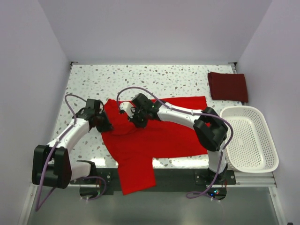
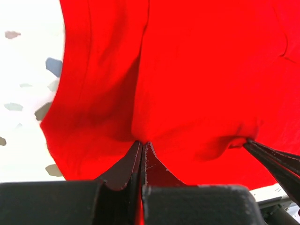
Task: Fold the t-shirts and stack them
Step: Fold the tshirt
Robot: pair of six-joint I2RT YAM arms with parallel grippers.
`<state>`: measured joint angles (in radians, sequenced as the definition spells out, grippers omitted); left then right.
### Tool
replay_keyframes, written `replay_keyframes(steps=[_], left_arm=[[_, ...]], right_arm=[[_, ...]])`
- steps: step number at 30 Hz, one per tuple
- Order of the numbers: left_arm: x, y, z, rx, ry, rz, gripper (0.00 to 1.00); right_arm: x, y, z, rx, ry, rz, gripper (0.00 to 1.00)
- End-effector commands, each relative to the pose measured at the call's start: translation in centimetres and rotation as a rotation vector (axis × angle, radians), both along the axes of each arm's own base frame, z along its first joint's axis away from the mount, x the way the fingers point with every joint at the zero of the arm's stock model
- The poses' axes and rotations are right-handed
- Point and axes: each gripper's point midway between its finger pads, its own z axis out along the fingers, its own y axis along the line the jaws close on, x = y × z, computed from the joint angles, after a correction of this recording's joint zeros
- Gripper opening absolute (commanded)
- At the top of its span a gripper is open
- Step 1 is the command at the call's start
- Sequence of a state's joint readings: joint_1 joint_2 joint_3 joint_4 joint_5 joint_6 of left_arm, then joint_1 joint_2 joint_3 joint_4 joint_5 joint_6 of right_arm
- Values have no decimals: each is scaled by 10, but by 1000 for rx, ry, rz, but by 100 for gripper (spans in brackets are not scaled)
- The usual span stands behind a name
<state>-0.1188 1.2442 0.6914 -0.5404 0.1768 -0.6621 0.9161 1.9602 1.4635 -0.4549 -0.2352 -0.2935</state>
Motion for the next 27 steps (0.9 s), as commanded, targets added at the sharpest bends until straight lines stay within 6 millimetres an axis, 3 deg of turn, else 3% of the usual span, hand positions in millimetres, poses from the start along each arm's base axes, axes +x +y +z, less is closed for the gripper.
replay_keyframes(steps=[1,11,17,21,27], left_arm=[[0,-5,2,-21,-13,12,0],[-7,5,14,19,-45,46,0],[-17,9,-2,42,-2,40,0],[-21,6,-16,32,17,39,1],[-29,4,-29,21,46,40,3]], right_arm=[[-6,-4,20,23,-26,42,0],[-11,-8,21,3,-4,57,0],[-15,-8,27,4,10,70,0],[-24,-9,21,-4,57,88,0],[-32,-15,-8,-52,131,83,0]])
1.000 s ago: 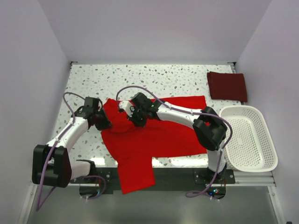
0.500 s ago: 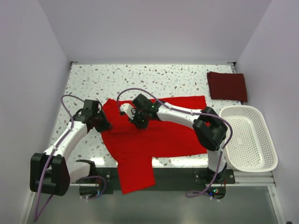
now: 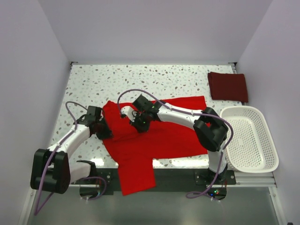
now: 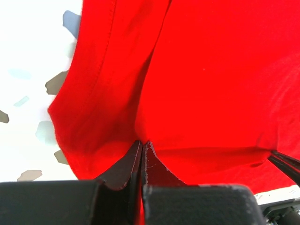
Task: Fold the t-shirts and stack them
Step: Fold the tshirt
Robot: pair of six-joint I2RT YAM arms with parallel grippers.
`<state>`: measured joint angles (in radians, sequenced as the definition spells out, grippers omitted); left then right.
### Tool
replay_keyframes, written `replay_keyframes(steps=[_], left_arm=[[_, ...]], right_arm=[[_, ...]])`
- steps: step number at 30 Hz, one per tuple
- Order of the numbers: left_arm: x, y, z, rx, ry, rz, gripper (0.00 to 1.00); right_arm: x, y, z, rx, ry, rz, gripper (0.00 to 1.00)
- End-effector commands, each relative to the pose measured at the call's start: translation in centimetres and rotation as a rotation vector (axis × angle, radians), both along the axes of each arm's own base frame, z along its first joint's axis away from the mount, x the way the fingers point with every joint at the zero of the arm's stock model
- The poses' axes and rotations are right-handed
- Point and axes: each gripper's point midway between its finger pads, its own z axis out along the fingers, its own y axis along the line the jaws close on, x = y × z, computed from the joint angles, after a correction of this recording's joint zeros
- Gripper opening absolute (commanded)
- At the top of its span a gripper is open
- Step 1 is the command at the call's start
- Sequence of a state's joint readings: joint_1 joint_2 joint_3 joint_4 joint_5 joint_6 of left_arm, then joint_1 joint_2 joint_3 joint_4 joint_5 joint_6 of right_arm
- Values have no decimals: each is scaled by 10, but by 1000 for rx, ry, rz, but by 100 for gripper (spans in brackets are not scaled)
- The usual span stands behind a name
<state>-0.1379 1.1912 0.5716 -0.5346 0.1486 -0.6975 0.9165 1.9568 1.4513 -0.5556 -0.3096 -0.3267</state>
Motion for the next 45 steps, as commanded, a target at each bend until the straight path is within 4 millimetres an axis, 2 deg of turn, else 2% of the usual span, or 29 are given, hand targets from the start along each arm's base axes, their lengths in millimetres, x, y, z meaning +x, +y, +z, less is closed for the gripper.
replay_keyframes(steps=[1,3,4,5,7,8,9,10,11,12,13,14,15,16,17,18,19,20,21,22,23,26,29,33,37,40,41,43,45], left_arm=[[4,1,-2,2,-21,21,5],[8,1,3,4,-44,32,19],[12,3,6,6,-58,49,29],[17,4,12,11,-83,59,33],[35,9,30,25,-143,82,42],[49,19,41,41,-182,117,46],[60,24,48,44,-217,132,51],[71,34,55,50,-244,153,57],[88,39,65,52,-272,163,60],[102,42,71,56,-302,166,60],[113,44,65,60,-279,166,61],[135,46,82,64,-325,168,61],[148,46,86,67,-340,166,61],[159,48,73,74,-306,165,61],[178,47,86,73,-341,162,61],[186,48,82,76,-332,160,61],[193,48,65,87,-286,153,59],[207,48,71,87,-302,149,57],[210,48,65,91,-283,141,56],[213,49,49,99,-243,135,54],[220,49,50,101,-246,135,52],[227,48,35,95,-223,129,48],[229,44,20,86,-191,126,44],[227,46,3,102,-153,136,34],[226,54,-10,141,-119,156,12],[228,65,-12,183,-110,192,2],[229,66,-11,186,-113,197,0],[232,82,-12,194,-114,234,0],[238,85,-11,201,-120,233,0]], right_arm=[[-6,-3,-2,-18,38,7,13],[0,-3,-3,-36,29,-23,26],[5,-5,0,-44,13,-52,37],[11,-6,5,-36,4,-74,41],[30,-13,23,10,-12,-132,50],[38,-17,32,35,-7,-176,53],[61,-31,47,73,-25,-246,55],[73,-38,54,102,-25,-304,57],[100,-61,61,115,-50,-402,58],[118,-72,70,141,-81,-469,59],[131,-86,72,147,-79,-551,59],[157,-119,73,131,-109,-672,59],[170,-135,75,134,-115,-744,59],[182,-148,74,153,-100,-840,59],[199,-179,74,162,-97,-945,59],[207,-196,72,164,-95,-1013,58],[213,-208,70,186,-83,-1083,58],[222,-233,66,190,-81,-1155,58],[227,-245,66,196,-82,-1199,58],[230,-255,61,203,-72,-1244,58],[235,-274,58,205,-74,-1295,58],[242,-304,43,203,-59,-1401,58],[246,-326,23,203,-18,-1487,57],[246,-336,0,187,44,-1531,57],[240,-341,-24,155,104,-1560,56],[237,-351,-36,139,139,-1609,55],[235,-362,-40,132,148,-1642,54],[234,-366,-46,128,172,-1664,52],[233,-371,-49,122,186,-1678,52]])
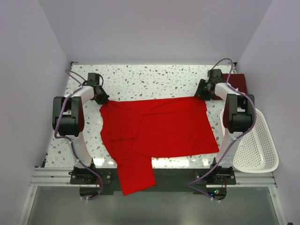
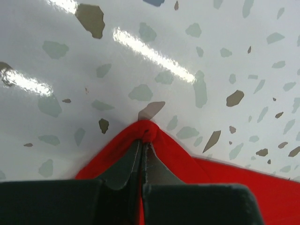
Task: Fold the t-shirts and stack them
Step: Fold the tshirt
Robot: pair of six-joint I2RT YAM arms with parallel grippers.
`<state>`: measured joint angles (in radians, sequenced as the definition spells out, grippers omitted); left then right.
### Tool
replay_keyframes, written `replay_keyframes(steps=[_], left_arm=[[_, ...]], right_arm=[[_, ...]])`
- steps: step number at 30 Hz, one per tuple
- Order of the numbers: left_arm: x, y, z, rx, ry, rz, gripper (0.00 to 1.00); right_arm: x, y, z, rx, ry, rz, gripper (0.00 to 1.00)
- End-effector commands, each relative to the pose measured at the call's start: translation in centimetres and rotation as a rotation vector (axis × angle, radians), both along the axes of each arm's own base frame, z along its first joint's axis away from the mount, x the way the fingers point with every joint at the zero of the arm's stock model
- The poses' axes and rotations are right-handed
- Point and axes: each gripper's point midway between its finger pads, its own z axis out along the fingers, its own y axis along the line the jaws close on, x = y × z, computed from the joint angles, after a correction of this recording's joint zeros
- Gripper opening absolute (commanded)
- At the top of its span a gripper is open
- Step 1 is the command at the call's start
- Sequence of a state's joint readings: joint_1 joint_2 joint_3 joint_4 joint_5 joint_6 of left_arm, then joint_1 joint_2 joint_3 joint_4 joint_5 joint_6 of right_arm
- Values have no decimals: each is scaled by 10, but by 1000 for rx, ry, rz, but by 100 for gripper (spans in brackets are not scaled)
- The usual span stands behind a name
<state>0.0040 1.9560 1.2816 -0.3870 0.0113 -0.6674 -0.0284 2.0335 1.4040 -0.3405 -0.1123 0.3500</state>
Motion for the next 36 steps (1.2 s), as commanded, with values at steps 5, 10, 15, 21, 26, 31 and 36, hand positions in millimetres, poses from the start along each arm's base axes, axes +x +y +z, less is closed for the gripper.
replay_keyframes(steps=[5,10,15,21,26,31,36], left_arm=[[38,27,-11,63,-7,35,0],[65,27,-23,66,-7,14,5],[90,25,-24,60,-43,-9,21],[120,31,37,102,-180,-28,51],[105,32,102,131,-275,-25,63],[36,30,136,185,-261,-12,70],[-63,7,105,159,-160,-44,62]], right_arm=[[7,-23,-31,20,75,-81,52],[32,-29,-30,4,54,-82,52],[59,-25,-19,18,1,-41,53],[77,-18,40,21,-123,28,59],[55,-5,101,-25,-180,81,67],[-4,18,120,-78,-155,116,70],[-75,61,103,-98,-90,223,69]])
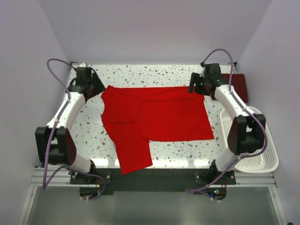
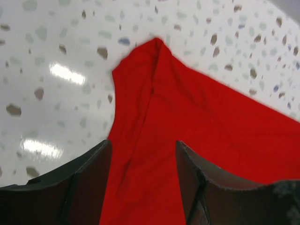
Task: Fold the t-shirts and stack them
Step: Fold the tshirt
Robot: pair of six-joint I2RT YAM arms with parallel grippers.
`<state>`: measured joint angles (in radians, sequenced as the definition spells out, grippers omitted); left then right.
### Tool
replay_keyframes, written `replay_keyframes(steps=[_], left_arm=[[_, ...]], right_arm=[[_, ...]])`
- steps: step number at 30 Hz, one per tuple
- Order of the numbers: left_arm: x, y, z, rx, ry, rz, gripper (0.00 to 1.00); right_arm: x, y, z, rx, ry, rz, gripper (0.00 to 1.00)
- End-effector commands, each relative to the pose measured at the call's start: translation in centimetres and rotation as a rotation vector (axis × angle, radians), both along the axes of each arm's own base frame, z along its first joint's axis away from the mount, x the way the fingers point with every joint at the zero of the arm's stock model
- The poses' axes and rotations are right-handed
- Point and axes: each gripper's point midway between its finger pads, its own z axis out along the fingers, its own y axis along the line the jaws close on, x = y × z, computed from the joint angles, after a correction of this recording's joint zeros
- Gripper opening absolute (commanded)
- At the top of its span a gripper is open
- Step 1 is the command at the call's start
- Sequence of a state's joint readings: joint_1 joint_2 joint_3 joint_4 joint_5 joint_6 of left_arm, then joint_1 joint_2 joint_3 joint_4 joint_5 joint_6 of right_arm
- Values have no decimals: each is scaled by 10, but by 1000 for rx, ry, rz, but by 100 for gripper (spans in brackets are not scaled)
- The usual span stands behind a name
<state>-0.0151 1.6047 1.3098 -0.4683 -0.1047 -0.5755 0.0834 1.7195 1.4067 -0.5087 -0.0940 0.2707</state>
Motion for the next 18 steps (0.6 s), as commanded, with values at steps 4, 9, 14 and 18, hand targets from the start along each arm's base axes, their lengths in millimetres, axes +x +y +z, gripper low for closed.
replay_keyframes(steps=[4,9,14,18], left_arm=[[-126,-27,-74,-15,208,-60,57],[-199,-66,-113,-88,294,-144,56],[-224,-66,-130,-91,331,-127,53],[-227,-66,-137,-82,354,-132,52]], right_arm=[[-94,52,-22,-50,87,158,65],[-148,61,-34,-65,114,210,64],[-173,52,-48,-70,133,199,64],[-182,45,-57,-94,148,193,64]])
